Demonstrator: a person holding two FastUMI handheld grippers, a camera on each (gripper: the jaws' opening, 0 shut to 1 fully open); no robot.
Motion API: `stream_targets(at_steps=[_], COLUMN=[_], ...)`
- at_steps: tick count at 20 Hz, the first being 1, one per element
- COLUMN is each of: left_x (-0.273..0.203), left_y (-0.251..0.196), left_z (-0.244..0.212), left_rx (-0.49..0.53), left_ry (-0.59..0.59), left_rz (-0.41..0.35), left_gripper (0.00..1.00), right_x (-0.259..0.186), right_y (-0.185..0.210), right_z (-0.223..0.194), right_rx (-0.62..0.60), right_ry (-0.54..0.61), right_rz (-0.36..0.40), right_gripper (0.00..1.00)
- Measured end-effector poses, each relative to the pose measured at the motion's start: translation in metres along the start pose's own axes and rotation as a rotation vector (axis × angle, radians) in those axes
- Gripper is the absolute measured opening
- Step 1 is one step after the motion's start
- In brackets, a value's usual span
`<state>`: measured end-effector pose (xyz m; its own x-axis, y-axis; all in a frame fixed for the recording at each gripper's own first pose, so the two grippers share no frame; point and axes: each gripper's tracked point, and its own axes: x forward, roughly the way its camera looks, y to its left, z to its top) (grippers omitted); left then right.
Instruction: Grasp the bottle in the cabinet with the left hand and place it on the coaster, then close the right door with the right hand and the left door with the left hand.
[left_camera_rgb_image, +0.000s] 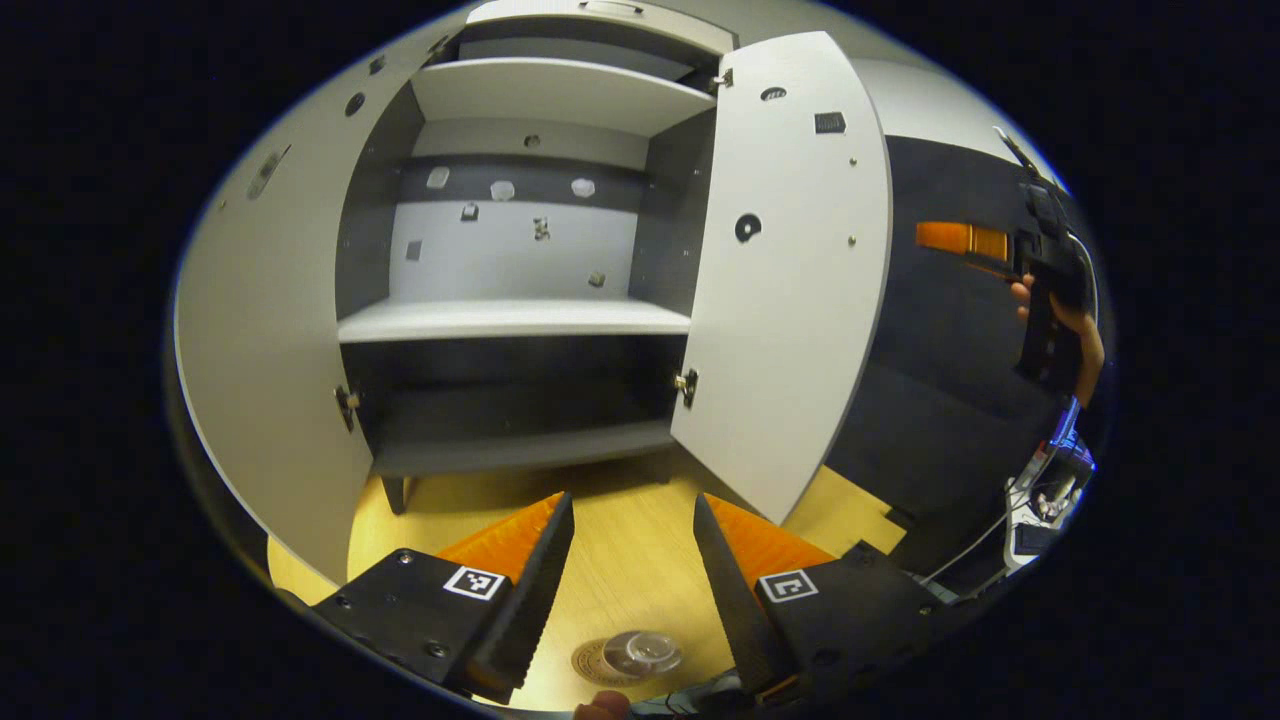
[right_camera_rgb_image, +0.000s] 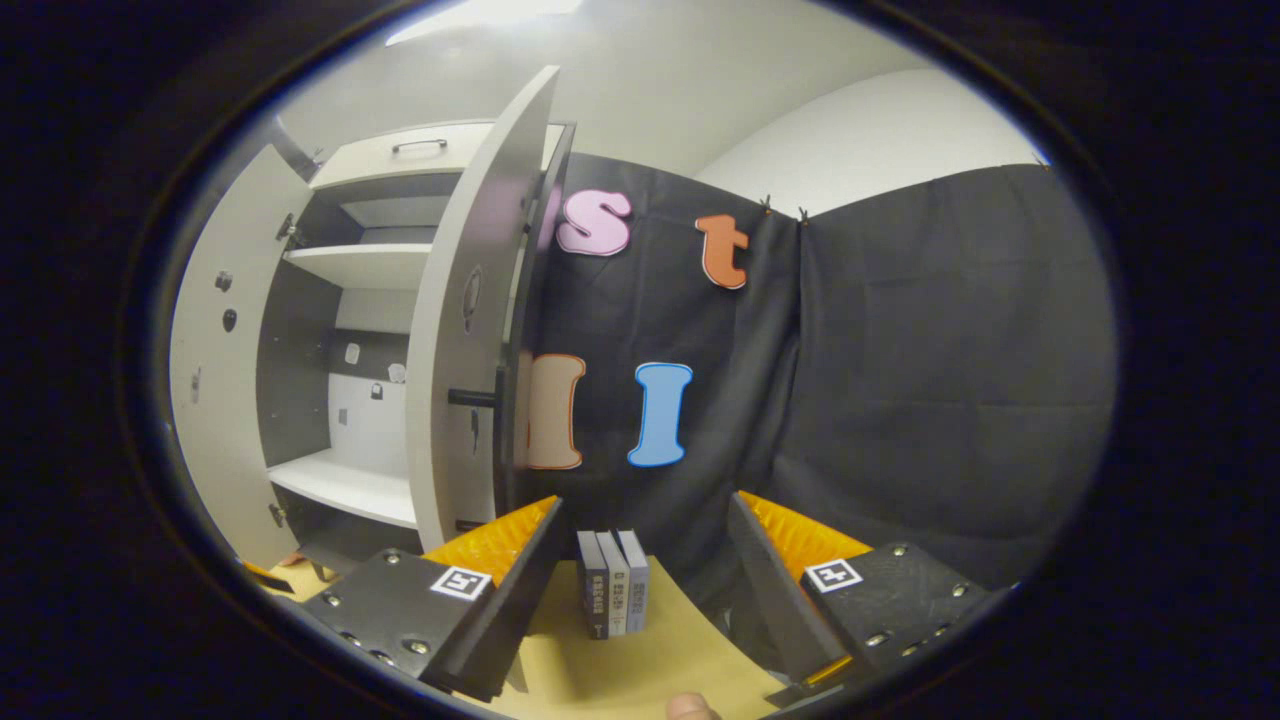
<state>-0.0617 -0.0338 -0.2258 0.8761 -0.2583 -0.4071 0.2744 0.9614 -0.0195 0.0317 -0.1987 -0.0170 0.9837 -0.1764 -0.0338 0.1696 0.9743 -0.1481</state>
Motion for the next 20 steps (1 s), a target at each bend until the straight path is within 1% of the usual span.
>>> stream_targets(at_steps=[3, 4, 7, 8, 9, 11, 14, 20], left_x=[0.003, 0.002, -0.002, -0.003, -0.003, -0.007, -0.011, -0.018], left_y=[0.006, 0.007, 0.015, 0.02, 0.023, 0.027, 0.036, 0.058], left_z=[0.047, 0.059, 0.097, 0.109, 0.116, 0.126, 0.129, 0.125], left_rx=[0.046, 0.055, 0.071, 0.077, 0.076, 0.064, 0.062, 0.062], left_ry=[-0.082, -0.102, -0.184, -0.211, -0.23, -0.248, -0.247, -0.238], left_rz=[0.061, 0.084, 0.169, 0.201, 0.22, 0.244, 0.272, 0.324], left_gripper=[0.78, 0.82, 0.84, 0.93, 0.99, 1.0, 1.0, 1.0], right_x=[0.0, 0.0, 0.0, 0.0, -0.001, 0.005, 0.003, 0.004], right_y=[0.004, 0.005, 0.01, 0.012, 0.016, 0.027, 0.038, 0.059], right_z=[0.003, 0.004, 0.006, 0.006, 0.006, 0.006, 0.007, 0.004], right_rx=[0.006, 0.009, 0.025, 0.029, 0.031, 0.035, 0.036, 0.031], right_ry=[-0.011, -0.011, -0.016, -0.017, -0.018, -0.019, -0.024, -0.019], right_rz=[0.013, 0.017, 0.033, 0.039, 0.047, 0.064, 0.098, 0.152], right_gripper=[0.99, 0.99, 0.99, 0.99, 0.99, 0.99, 0.98, 0.99])
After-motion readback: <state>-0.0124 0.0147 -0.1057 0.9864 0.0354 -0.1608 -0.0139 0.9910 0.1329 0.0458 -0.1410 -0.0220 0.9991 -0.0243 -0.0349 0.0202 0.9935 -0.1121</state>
